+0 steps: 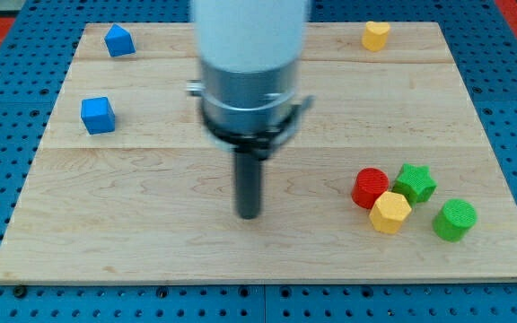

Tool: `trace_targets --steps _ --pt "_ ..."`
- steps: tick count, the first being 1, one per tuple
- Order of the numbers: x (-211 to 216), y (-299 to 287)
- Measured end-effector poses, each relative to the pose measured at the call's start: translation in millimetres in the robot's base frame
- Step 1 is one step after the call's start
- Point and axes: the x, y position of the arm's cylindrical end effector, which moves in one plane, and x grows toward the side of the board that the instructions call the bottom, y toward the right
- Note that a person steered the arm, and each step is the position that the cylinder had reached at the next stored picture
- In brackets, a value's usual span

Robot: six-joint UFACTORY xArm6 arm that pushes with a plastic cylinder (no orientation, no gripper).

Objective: Drag the blue cube towards the group of blocks

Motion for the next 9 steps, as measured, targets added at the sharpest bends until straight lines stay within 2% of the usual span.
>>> trace_targets --steps 1,2,3,4,5,6,7,8,9 --pt "-10 -111" --pt "-57 -193" --pt "-134 -224" --pt "-158 -189" --pt "-139 -63" --pt "-100 -24" --pt "-113 -110" --pt "-93 -125" --pt "-72 -68"
